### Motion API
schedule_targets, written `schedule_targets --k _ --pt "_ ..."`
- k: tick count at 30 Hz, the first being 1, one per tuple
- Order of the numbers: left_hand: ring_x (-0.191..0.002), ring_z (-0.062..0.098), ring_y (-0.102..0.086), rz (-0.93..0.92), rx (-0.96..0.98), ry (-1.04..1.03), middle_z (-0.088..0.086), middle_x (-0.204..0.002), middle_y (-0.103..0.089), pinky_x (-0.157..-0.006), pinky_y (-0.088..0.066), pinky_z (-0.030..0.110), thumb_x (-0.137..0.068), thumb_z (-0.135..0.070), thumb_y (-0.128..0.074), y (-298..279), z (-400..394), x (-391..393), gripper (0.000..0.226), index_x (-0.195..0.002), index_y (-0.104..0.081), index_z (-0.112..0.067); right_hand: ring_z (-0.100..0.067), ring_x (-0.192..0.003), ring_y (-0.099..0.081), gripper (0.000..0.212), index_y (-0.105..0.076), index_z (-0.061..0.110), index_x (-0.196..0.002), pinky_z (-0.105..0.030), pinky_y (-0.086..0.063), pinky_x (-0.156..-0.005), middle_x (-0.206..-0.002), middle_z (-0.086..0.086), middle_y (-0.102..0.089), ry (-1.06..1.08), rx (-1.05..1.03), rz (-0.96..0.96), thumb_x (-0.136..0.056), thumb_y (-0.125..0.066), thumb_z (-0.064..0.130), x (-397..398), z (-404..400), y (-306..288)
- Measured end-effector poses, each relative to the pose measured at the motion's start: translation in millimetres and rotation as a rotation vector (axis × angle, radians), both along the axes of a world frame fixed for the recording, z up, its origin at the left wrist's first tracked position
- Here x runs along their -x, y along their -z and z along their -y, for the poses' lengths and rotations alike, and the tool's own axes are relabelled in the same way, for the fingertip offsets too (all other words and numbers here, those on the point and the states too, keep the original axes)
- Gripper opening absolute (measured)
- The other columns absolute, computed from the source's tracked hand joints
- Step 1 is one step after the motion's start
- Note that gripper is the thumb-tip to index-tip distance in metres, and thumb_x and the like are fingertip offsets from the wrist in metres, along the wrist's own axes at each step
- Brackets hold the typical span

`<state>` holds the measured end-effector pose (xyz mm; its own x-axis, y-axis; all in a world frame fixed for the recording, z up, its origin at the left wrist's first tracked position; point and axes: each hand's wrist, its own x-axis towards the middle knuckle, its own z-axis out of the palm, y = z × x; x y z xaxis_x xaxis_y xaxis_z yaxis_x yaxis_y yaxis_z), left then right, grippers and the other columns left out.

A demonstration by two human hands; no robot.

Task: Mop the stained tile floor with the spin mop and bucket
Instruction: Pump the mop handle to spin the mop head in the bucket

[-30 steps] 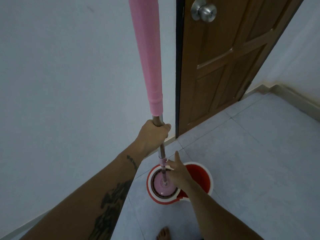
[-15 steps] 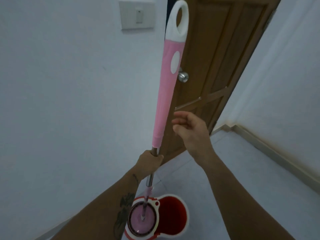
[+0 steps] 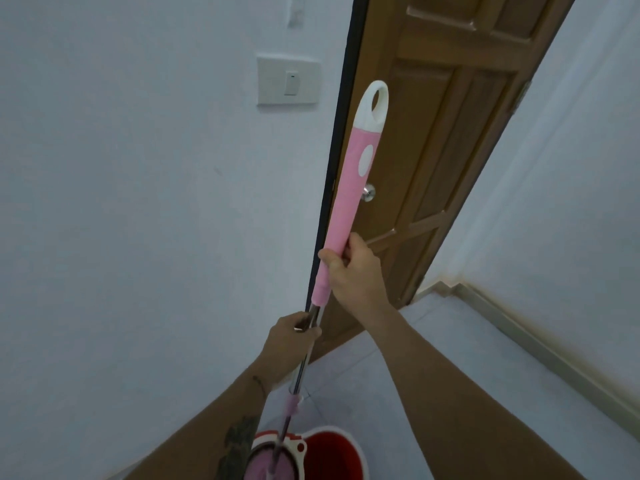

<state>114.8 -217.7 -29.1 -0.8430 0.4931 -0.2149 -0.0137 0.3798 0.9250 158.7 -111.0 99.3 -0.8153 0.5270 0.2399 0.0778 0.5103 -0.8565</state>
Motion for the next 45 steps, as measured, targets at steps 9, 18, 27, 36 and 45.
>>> schedule_targets --k 9,18,27,36,45 --pt "-0.063 0.011 -0.053 -0.079 0.227 0.103 0.000 -0.073 -0.059 -0.059 -0.041 0.020 -0.098 -0.023 -0.050 10 -74 75 0.019 -0.084 -0.060 -0.016 -0.014 -0.093 -0.054 0.024 -0.040 0.013 -0.121 -0.036 -0.051 -0.092 -0.118 -0.003 -0.054 -0.036 -0.011 0.165 -0.102 -0.047 0.026 90 -82 25" --pt "-0.071 0.018 -0.057 -0.162 0.412 0.113 0.002 -0.082 -0.060 -0.062 -0.043 0.026 -0.099 -0.026 -0.047 32 -134 129 0.018 -0.088 -0.056 -0.016 -0.021 -0.108 -0.057 0.030 -0.037 0.015 -0.126 -0.047 -0.048 -0.099 -0.124 -0.006 -0.054 -0.095 0.087 0.263 -0.100 -0.050 0.020 154 -150 47" --pt "-0.064 0.013 -0.056 -0.123 0.402 0.097 0.001 -0.080 -0.061 -0.054 -0.042 0.021 -0.099 -0.020 -0.048 46 -159 150 0.015 -0.102 -0.061 -0.013 -0.030 -0.125 -0.054 0.043 -0.031 0.019 -0.136 -0.049 -0.045 -0.102 -0.133 -0.008 -0.051 -0.119 0.124 0.317 -0.099 -0.052 0.019 178 -180 63" --pt "-0.076 0.023 -0.064 -0.155 0.444 0.194 0.005 -0.089 -0.065 -0.072 -0.056 0.037 -0.099 -0.025 -0.048 48 -156 162 0.017 -0.103 -0.060 -0.013 -0.019 -0.112 -0.060 0.049 -0.035 0.017 -0.136 -0.044 -0.052 -0.098 -0.125 -0.002 -0.056 -0.108 0.222 0.303 -0.095 -0.060 0.027 172 -178 58" --pt "-0.082 0.021 -0.061 -0.188 0.259 0.198 0.001 -0.088 -0.060 -0.068 -0.046 0.027 -0.096 -0.026 -0.051 70 -144 152 0.011 -0.099 -0.054 -0.016 -0.022 -0.085 -0.068 0.034 -0.050 0.015 -0.120 -0.040 -0.056 -0.082 -0.097 -0.010 -0.068 0.405 0.693 0.460 -0.092 -0.062 0.030 32 -122 190"
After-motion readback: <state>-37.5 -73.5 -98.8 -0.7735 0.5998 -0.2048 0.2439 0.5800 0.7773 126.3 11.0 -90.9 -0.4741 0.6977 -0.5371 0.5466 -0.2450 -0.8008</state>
